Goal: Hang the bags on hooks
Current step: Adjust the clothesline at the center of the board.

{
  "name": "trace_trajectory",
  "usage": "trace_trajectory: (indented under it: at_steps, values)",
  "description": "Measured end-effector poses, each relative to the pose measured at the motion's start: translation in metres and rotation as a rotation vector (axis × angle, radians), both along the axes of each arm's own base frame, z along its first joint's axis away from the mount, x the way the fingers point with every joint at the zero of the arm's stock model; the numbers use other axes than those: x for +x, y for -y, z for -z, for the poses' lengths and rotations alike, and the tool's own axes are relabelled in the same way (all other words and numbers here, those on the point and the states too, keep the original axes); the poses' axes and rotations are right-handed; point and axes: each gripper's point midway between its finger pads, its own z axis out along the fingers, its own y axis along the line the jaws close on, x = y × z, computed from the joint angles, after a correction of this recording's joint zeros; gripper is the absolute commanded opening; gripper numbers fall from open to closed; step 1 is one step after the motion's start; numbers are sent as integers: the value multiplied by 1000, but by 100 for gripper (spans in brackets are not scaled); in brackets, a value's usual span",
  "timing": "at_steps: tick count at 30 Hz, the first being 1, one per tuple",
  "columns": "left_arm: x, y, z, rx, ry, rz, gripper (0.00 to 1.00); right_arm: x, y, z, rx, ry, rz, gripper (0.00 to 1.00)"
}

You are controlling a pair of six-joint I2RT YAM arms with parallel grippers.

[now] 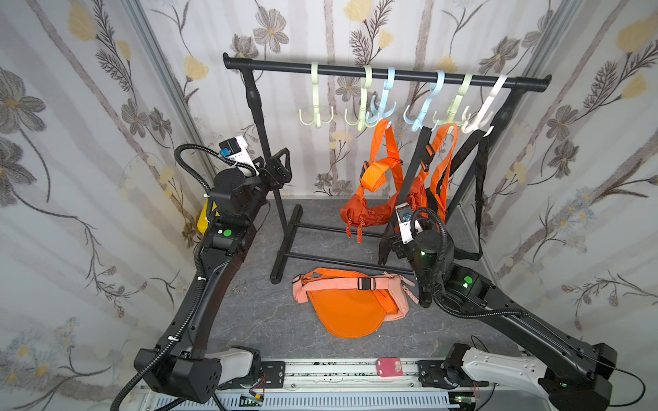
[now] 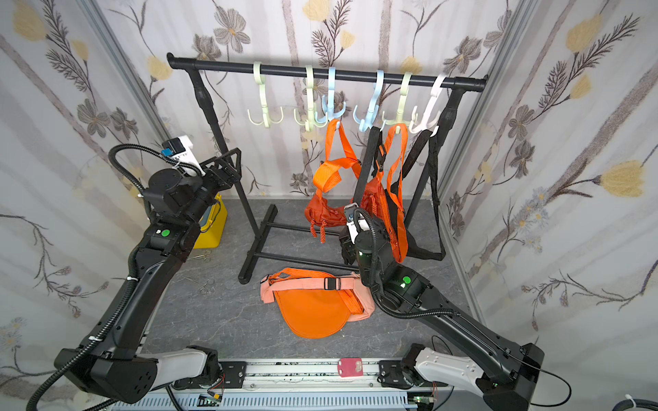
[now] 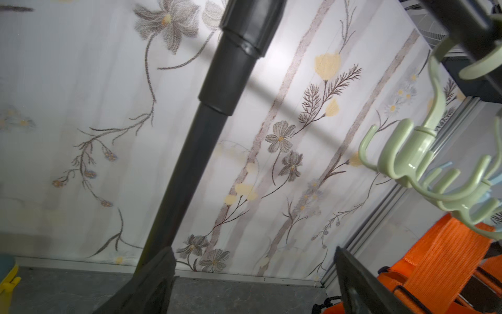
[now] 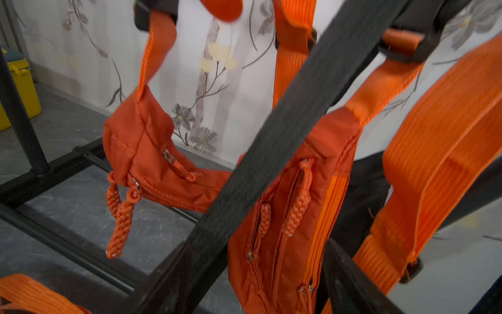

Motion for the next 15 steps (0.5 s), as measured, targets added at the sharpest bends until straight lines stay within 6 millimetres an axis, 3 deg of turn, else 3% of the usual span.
trace_trajectory:
  at_steps: [3,9,12,15]
  values:
    - [9,-13,22,8,-39,-43,94,-13,15,14,82,-16,17,79]
    - [35,-30,44,70,-25,-109,95,-28,60,10,245,33,122,80]
    - [54,-29,51,120,-6,-124,96,-28,81,6,305,55,182,80]
    - [77,-22,54,165,9,-109,94,-28,85,4,344,58,175,80]
